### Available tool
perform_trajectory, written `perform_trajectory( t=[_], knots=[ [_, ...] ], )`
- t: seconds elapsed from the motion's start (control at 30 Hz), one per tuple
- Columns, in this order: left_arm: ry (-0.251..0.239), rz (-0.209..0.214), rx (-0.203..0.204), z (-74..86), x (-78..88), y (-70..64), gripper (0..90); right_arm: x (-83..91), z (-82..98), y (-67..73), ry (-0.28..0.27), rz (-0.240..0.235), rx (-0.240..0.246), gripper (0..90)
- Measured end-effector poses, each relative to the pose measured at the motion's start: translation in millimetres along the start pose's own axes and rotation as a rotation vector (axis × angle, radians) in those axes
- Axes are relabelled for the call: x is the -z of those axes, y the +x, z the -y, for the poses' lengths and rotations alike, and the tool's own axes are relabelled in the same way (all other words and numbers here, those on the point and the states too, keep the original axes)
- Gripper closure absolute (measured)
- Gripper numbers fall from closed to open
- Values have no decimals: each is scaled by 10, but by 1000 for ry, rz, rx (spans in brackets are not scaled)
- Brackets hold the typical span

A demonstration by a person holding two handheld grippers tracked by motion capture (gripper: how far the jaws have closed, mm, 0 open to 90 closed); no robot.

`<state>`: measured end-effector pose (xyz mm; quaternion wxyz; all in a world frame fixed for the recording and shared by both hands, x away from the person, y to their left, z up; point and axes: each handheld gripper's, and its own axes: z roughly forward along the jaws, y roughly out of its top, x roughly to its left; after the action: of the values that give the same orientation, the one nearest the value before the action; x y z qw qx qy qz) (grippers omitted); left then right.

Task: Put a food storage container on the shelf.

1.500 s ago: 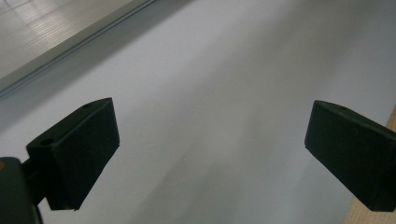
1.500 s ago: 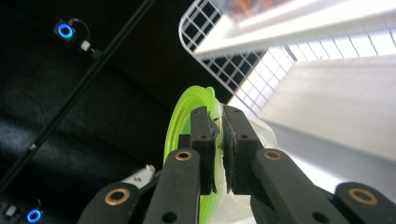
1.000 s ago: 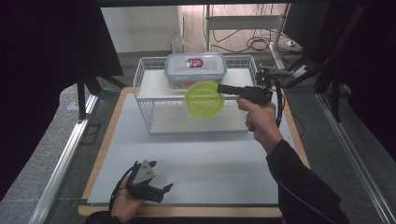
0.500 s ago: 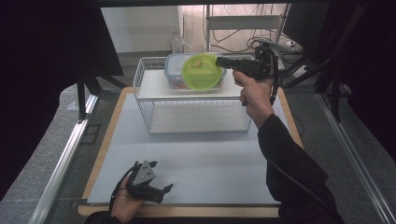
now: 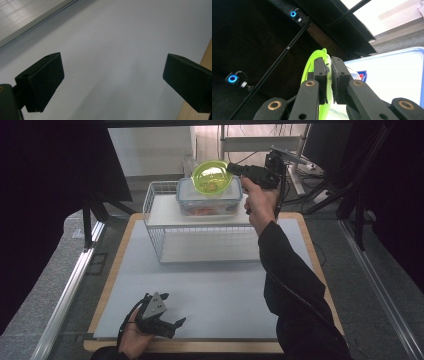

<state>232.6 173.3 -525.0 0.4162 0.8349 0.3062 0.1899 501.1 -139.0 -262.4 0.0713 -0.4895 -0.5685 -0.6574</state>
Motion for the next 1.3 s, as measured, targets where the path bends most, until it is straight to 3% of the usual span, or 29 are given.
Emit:
perform_trajectory(
  t=[0.3,0.5,0.77,0.87,1.07,1.3],
  knots=[
    [-2,6,0,2,-1,1,37,-202,-56,-88,-42,44,-45,822],
    [3,11,-6,1,-5,-5,38,-245,-43,-118,-45,134,6,753],
    [10,12,-14,-1,-12,-13,38,-177,-59,-116,-37,164,77,657],
    [9,12,-15,-1,-14,-13,38,-82,-64,-79,-34,195,179,685],
    [15,7,-20,-3,-17,-17,38,87,85,3,13,233,341,882],
    [17,7,-22,0,-24,-18,39,50,468,152,127,196,536,900]
  ],
)
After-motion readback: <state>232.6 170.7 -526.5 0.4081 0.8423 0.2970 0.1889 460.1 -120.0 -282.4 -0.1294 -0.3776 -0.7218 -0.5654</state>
